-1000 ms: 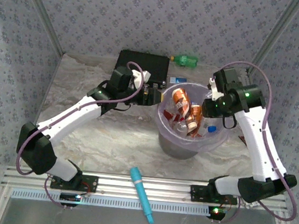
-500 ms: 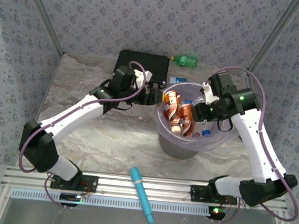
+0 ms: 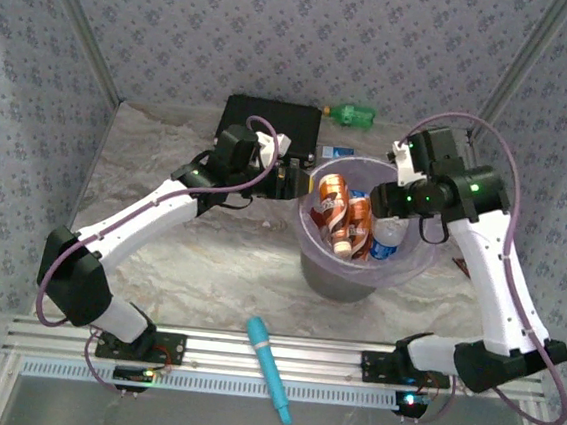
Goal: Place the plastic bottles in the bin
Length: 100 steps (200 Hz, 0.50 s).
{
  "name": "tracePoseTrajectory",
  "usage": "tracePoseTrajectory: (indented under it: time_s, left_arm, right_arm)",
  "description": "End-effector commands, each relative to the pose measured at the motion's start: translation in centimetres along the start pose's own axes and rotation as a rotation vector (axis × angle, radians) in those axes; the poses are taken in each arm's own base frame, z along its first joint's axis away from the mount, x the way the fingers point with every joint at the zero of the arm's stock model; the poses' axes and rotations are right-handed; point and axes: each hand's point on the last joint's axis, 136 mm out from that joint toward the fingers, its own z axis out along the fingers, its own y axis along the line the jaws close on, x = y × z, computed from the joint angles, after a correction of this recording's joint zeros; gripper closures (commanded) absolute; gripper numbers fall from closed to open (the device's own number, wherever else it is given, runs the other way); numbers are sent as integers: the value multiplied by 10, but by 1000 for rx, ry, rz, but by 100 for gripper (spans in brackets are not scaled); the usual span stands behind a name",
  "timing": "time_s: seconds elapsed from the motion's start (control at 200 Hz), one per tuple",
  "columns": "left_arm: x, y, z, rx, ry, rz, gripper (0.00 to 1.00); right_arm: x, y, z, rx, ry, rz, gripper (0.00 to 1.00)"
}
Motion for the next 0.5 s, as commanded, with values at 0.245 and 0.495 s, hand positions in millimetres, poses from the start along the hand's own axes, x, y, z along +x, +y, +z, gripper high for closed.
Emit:
tracePoseTrajectory:
  time_s: [0.245,0.495]
  left_arm:
    - [-4,-8,-1,12,-8,9,28]
    - [-1,-6,1,10,-4,1,29]
  right_arm:
    - [-26,-13,-35,-5,-134,45,49]
    - [-13,-64,-22,17,-94,256,36]
